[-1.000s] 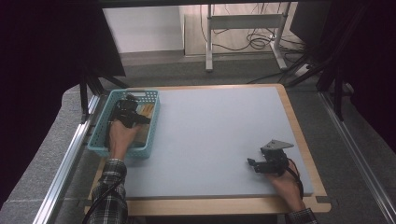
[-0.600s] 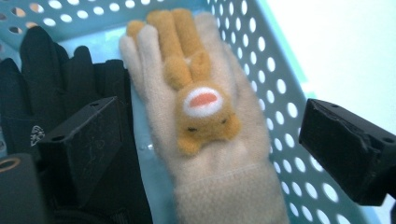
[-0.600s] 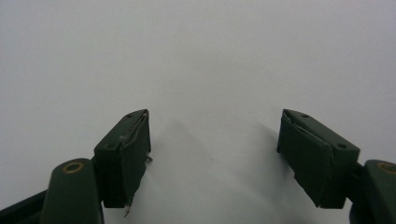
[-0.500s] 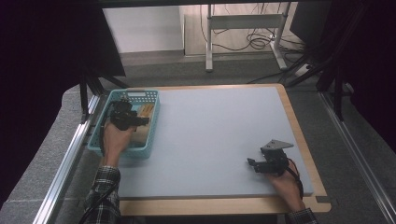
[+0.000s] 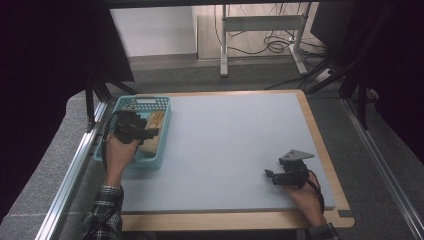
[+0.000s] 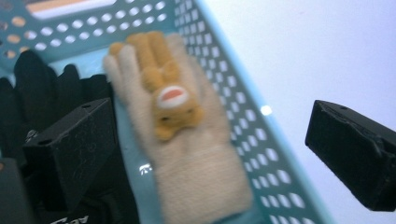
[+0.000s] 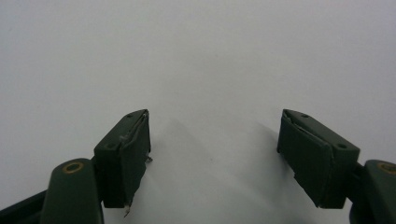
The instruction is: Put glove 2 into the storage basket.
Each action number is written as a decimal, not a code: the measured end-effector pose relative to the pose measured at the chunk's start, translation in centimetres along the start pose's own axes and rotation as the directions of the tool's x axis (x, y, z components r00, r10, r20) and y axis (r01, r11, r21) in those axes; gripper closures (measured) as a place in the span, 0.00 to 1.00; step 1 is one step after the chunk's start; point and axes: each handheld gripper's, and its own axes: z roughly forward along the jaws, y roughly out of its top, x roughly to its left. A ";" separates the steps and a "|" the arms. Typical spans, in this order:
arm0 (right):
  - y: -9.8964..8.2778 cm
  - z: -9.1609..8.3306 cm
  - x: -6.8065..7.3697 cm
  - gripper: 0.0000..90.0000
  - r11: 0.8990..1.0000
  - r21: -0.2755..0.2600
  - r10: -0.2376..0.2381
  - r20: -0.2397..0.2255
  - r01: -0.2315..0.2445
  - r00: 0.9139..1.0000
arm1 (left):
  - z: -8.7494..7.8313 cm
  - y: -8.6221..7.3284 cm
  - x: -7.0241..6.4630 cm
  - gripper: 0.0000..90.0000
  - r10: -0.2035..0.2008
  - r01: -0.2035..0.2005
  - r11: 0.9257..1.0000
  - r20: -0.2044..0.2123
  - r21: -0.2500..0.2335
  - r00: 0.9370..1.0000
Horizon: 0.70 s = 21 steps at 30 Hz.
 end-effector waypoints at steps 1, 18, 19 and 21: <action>0.0 0.0 0.0 0.28 1.000 0.000 0.000 0.000 0.000 1.000 | -0.2 0.0 -0.4 0.02 0.011 -0.011 1.000 0.005 -0.006 1.000; 0.0 0.0 0.0 0.28 1.000 -0.001 -0.002 0.002 0.002 1.000 | 0.0 -3.1 -9.3 0.02 0.177 -0.155 0.979 0.184 -0.129 0.967; 0.0 0.0 0.0 0.28 1.000 -0.001 -0.002 0.002 0.002 1.000 | 0.2 -3.6 -9.9 0.02 0.190 -0.165 0.977 0.198 -0.138 0.962; 0.0 0.0 0.0 0.28 1.000 -0.001 -0.002 0.002 0.002 1.000 | 0.7 -4.5 -11.1 0.02 0.211 -0.182 0.973 0.218 -0.142 0.953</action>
